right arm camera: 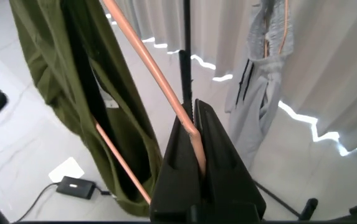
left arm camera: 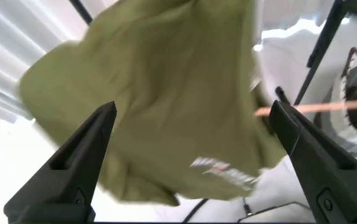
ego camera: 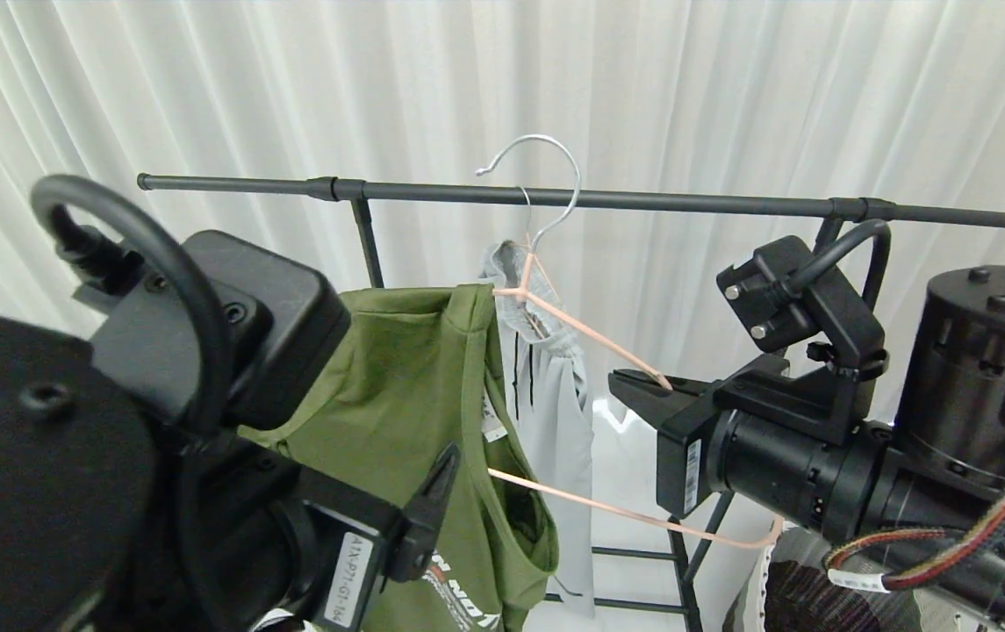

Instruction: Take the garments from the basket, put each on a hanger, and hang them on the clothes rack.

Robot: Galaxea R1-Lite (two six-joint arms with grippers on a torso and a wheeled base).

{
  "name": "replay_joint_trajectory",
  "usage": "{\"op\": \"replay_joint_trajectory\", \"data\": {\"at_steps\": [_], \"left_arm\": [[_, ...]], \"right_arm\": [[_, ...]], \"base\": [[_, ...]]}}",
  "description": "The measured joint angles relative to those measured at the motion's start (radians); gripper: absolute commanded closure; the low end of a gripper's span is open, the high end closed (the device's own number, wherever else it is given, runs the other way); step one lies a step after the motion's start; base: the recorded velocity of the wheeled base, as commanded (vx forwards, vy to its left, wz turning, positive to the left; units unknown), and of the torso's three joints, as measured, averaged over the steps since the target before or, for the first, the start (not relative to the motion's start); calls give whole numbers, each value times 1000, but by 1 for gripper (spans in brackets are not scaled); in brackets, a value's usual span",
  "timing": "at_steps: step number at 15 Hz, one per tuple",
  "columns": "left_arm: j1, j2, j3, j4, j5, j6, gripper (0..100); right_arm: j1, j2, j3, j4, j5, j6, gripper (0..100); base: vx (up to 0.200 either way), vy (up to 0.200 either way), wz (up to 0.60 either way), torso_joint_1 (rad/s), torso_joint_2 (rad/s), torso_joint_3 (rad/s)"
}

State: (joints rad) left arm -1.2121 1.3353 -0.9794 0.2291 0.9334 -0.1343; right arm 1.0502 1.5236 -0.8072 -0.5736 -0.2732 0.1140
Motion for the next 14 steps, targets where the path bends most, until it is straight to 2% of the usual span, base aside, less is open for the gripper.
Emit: {"op": "replay_joint_trajectory", "data": {"at_steps": [1, 2, 5, 6, 10, 11, 14], "left_arm": [[1, -36, 20, -1, 0, 60, 0], [4, -94, 44, 0, -4, 158, 0], [57, -282, 106, -2, -69, 498, 0], [90, -321, 118, -13, -106, 549, 0], [138, -350, 139, -85, -237, 657, 0], [144, -346, 147, -89, -300, 670, 0], [202, -319, 173, -139, -385, 680, 0]], "right_arm": [[-7, -9, 12, 1, 1, -14, 100], [-11, -20, 26, 5, 2, -24, 100], [-14, -43, 38, 27, 5, -44, 100], [-14, -48, 40, 34, 7, -63, 100], [1, -56, 39, 40, 12, -133, 100], [14, -57, 38, 41, 12, -153, 100], [50, -61, 37, 40, 10, -174, 100]], "base": [[0, 0, 0, 0, 0, 0], [0, 0, 0, 0, 0, 0], [0, 0, 0, 0, 0, 0], [0, 0, 0, 0, 0, 0], [0, 0, 0, 0, 0, 0], [0, 0, 0, 0, 0, 0], [0, 0, 0, 0, 0, 0]]}}
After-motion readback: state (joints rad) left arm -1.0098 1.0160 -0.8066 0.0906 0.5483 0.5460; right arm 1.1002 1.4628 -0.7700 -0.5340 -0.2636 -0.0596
